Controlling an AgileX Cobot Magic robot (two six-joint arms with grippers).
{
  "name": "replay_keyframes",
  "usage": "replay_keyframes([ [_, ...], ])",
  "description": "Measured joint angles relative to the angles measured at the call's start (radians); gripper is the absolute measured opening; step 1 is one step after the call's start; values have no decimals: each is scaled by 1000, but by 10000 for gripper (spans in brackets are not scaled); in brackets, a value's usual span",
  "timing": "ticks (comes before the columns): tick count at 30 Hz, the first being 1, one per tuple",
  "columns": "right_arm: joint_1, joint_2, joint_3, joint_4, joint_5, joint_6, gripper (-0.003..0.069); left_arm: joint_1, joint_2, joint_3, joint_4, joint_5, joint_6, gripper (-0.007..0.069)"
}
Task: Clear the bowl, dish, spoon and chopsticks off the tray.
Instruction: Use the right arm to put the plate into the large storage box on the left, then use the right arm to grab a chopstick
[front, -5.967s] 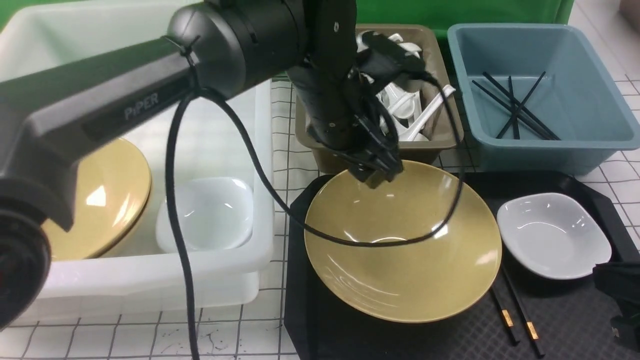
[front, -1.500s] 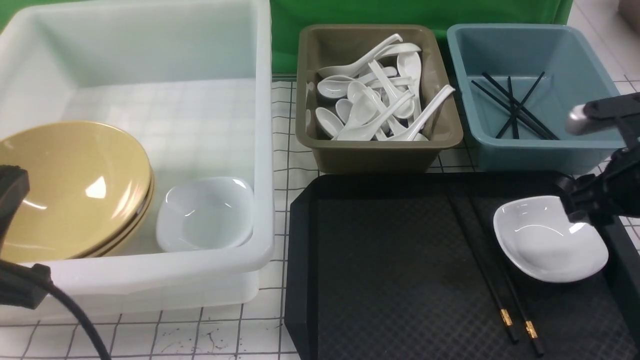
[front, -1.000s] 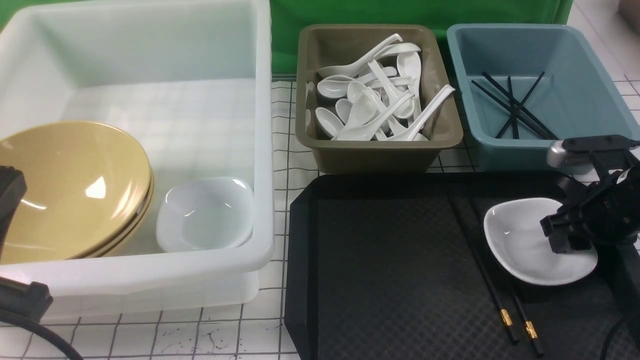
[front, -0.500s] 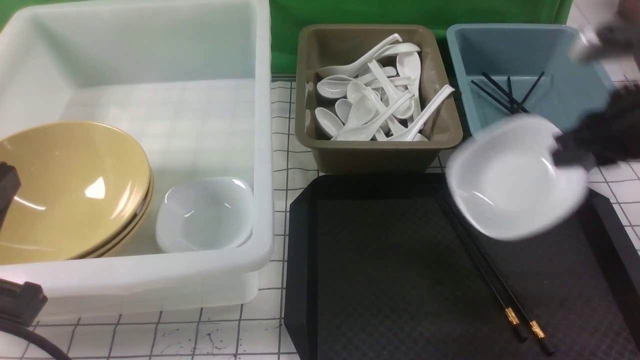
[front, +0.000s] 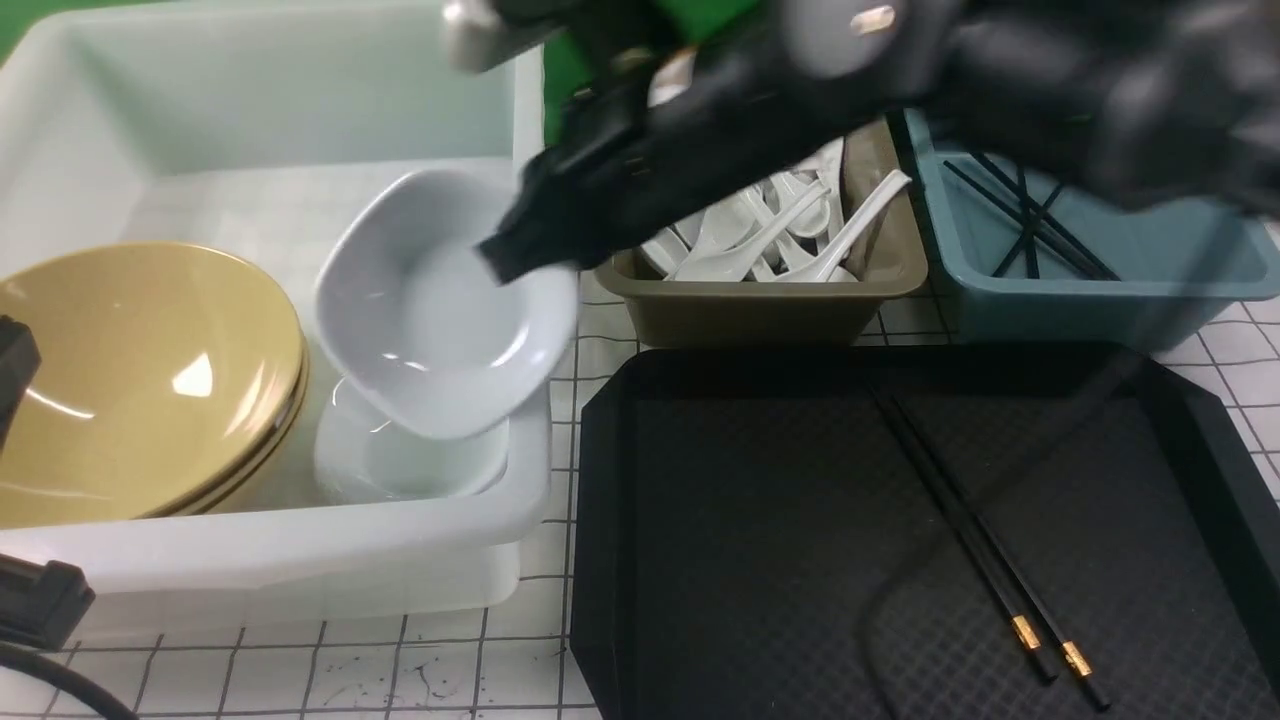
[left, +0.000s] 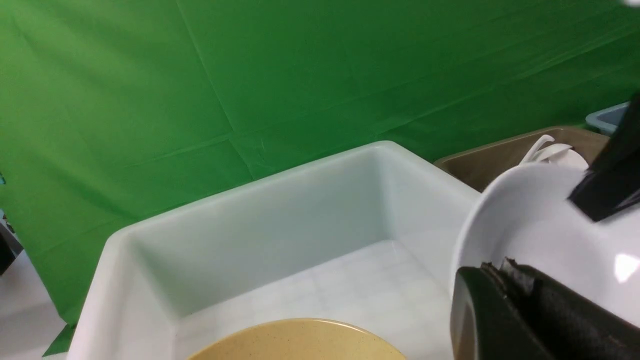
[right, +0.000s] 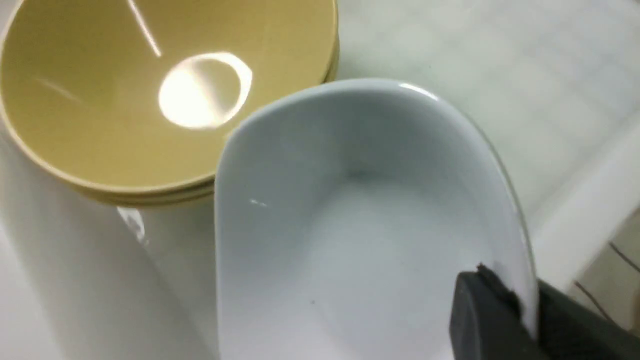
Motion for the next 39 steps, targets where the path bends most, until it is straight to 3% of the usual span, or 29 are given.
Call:
replay_keyframes([
  [7,7,221,-279,-87,147,202,80,0,0,0,-7,0,0,-6],
  [12,13,250,-322,-113,178,285,123,0,0,0,-7,0,0,-6],
  [20,21,213,-329,-121,240,285,340,0,0,0,-7,1,-12,-6],
  [24,20,136,-328,-189,316,267,377,0,0,0,-7,2,-15,-6],
  [28,20,32,-327,-360,462,247,380,0,0,0,-7,4,-19,-6],
  [31,-12,-72,-232,-467,519,247,380,0,0,0,-7,5,-31,-6],
  [35,-98,-184,-16,-488,519,231,380,0,0,0,-7,5,-55,-6],
  [39,-254,-302,403,-470,430,231,380,0,0,0,-7,5,-73,-6],
])
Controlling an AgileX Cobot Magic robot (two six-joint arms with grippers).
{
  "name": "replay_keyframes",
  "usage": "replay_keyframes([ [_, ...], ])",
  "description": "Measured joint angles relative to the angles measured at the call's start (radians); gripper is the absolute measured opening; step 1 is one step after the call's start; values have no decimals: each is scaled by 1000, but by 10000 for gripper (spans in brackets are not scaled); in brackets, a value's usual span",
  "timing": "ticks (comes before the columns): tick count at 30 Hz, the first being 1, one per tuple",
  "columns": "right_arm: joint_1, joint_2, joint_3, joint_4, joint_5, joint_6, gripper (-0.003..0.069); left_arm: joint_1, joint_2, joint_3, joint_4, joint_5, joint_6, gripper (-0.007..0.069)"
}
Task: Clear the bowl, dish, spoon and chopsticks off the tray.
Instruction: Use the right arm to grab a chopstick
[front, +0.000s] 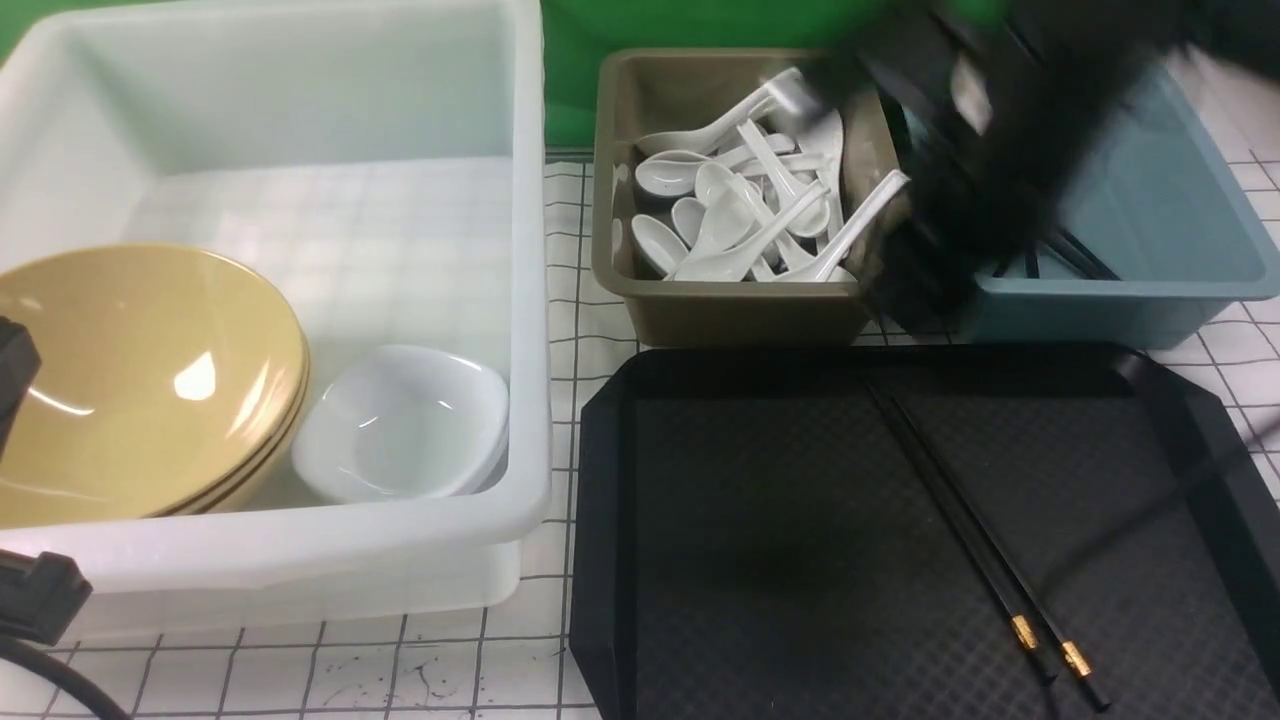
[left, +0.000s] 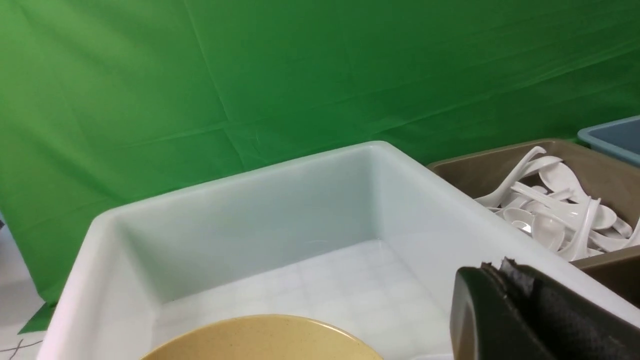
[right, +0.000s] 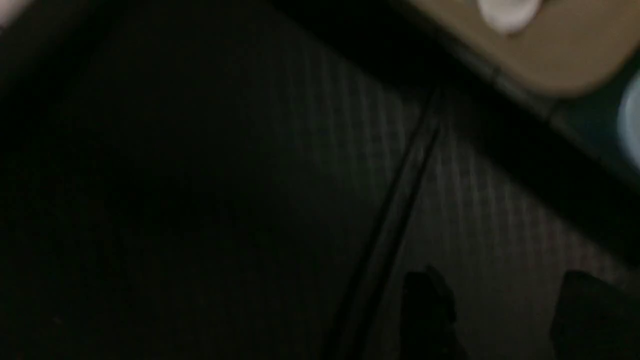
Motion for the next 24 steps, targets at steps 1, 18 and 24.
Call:
replay_keyframes([
  [1,-68,-50,164,26,-97,1,373,0,0,0,0,0,-1,-6],
  [18,-193,-86,605,231,-451,-28,237,0,0,32,3,-62,-32,-6],
  [24,-193,-35,601,253,-463,-37,245,0,0,32,4,-67,-33,-6],
])
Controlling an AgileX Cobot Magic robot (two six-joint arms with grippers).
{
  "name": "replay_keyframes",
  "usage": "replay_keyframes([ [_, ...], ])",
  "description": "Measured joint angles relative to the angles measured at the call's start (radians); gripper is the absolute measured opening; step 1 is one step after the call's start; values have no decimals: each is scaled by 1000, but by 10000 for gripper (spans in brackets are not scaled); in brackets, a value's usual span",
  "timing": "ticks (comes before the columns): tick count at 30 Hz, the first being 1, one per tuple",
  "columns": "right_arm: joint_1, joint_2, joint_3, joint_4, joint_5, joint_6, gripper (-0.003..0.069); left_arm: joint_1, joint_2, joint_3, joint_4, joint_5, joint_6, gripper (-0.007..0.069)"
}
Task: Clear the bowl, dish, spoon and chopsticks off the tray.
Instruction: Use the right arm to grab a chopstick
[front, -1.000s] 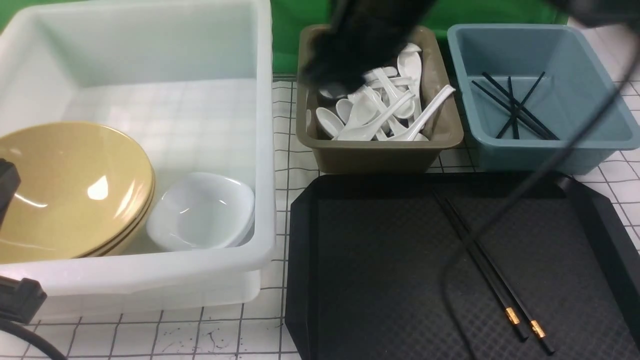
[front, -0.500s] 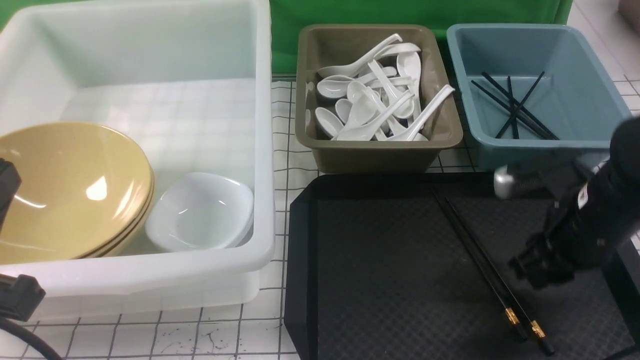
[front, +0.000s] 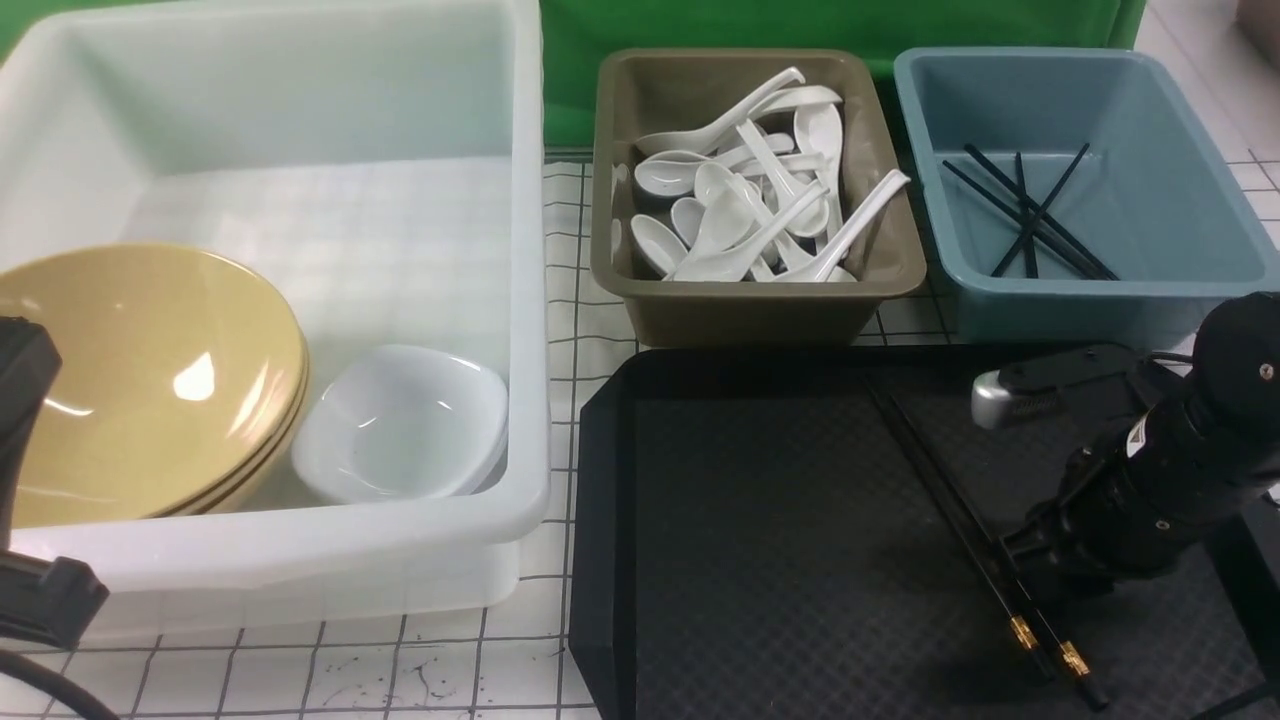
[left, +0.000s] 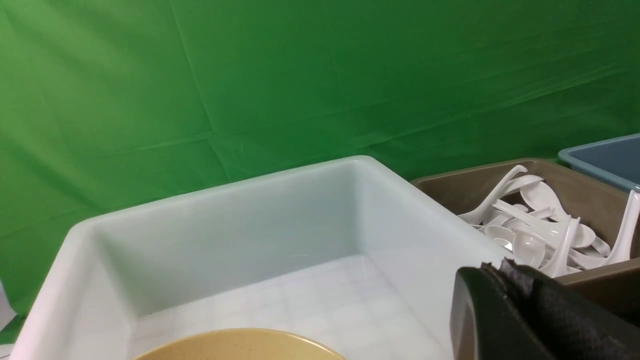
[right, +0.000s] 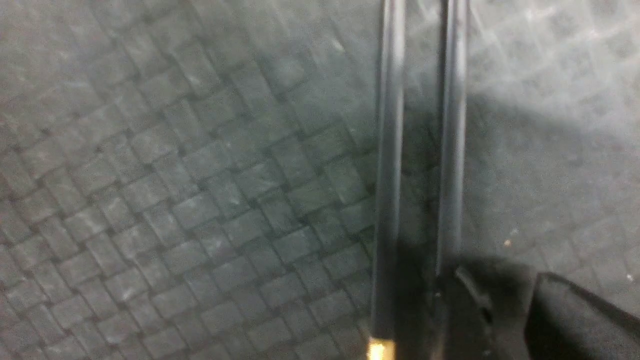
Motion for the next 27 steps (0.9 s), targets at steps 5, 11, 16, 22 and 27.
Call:
replay_keyframes([
  [5,0,18,-3,17,-2,-16,242,0,0,0,0,-1,-2,-6],
  [11,0,19,-5,17,13,-49,239,0,0,0,0,-3,-3,-6],
  [16,0,20,-5,7,29,-106,122,0,0,0,0,-3,-3,-6],
  [22,0,-13,-3,-13,82,-124,58,0,0,0,0,-3,-3,-6],
  [27,0,-172,-13,-47,201,-124,39,0,0,0,0,-3,-3,-6],
])
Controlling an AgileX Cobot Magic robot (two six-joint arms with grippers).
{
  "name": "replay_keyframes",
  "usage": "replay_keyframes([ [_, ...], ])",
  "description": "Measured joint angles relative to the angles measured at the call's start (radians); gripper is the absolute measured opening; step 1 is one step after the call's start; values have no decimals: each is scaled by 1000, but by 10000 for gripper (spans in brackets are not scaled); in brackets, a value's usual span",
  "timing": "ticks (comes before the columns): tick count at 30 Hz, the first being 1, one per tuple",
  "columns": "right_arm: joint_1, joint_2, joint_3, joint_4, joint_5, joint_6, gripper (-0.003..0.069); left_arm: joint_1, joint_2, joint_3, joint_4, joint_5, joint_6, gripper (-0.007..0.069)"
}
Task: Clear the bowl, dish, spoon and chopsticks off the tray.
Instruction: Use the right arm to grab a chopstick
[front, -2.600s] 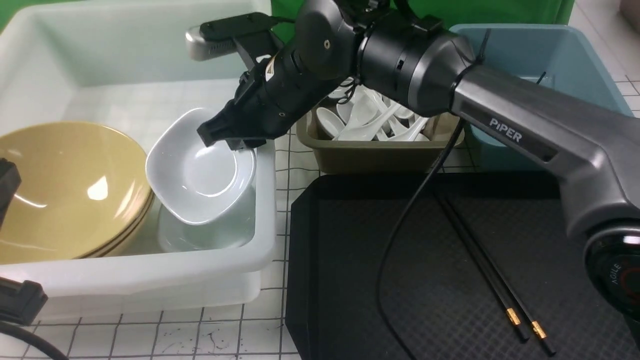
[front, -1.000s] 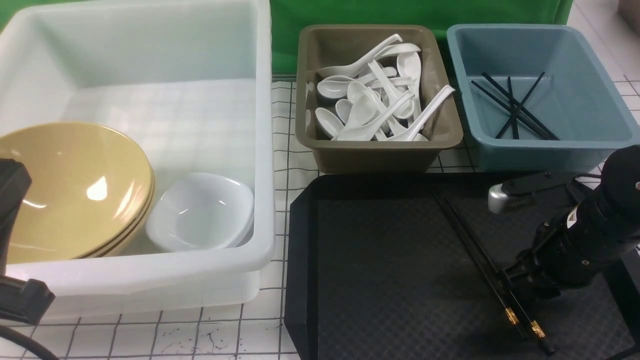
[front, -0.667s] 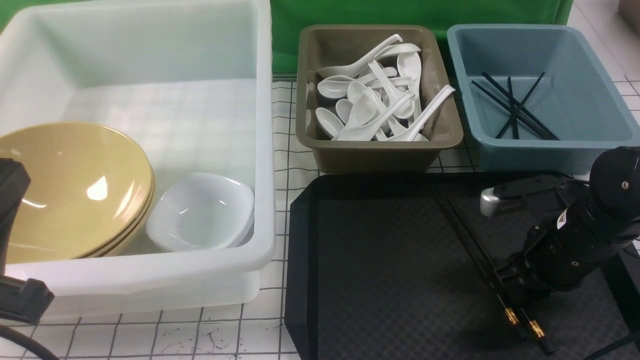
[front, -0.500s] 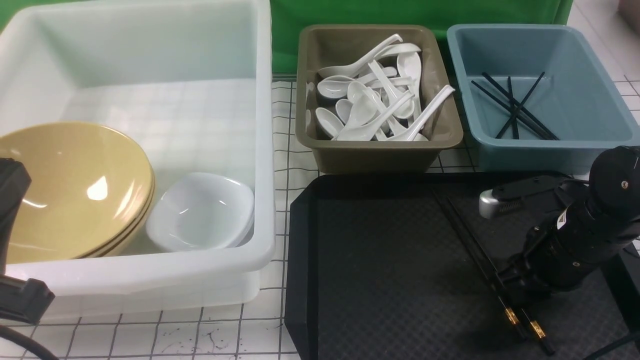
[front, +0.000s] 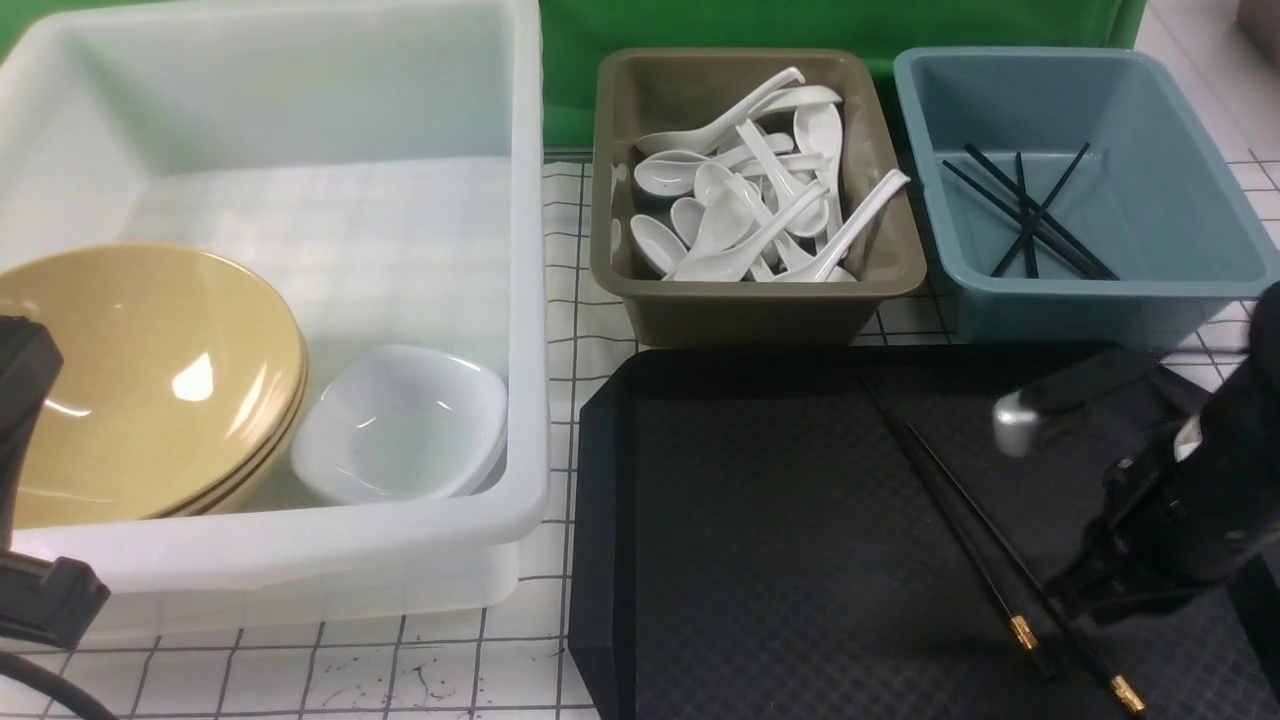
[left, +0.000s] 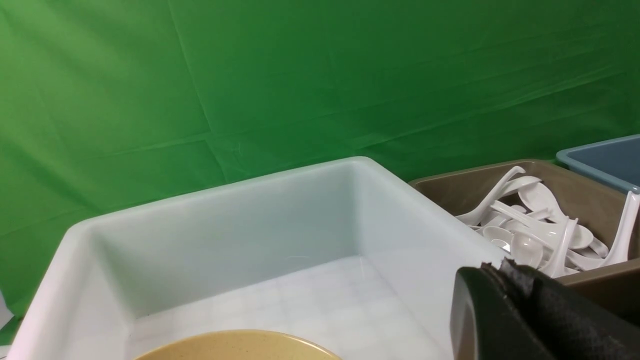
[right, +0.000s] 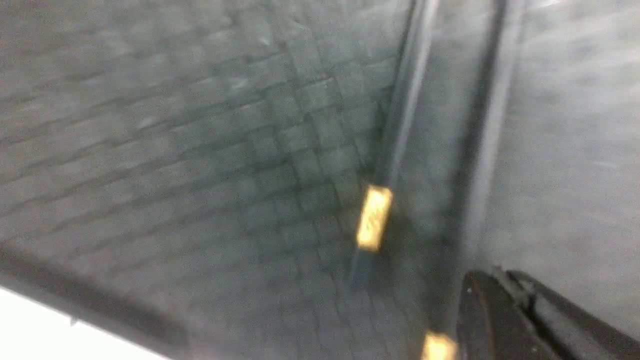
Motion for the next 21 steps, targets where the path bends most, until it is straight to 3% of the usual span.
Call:
replay_keyframes([
  [5,0,-192,-114,-51,28,0,39,0,0,0,2,0,3,-6],
  [10,0,-189,-139,-59,45,7,48,0,0,0,3,0,3,-6],
  [19,0,36,44,-62,64,43,292,0,0,0,4,-13,3,-6],
  [21,0,70,65,-61,46,53,316,0,0,0,4,-14,3,-6],
])
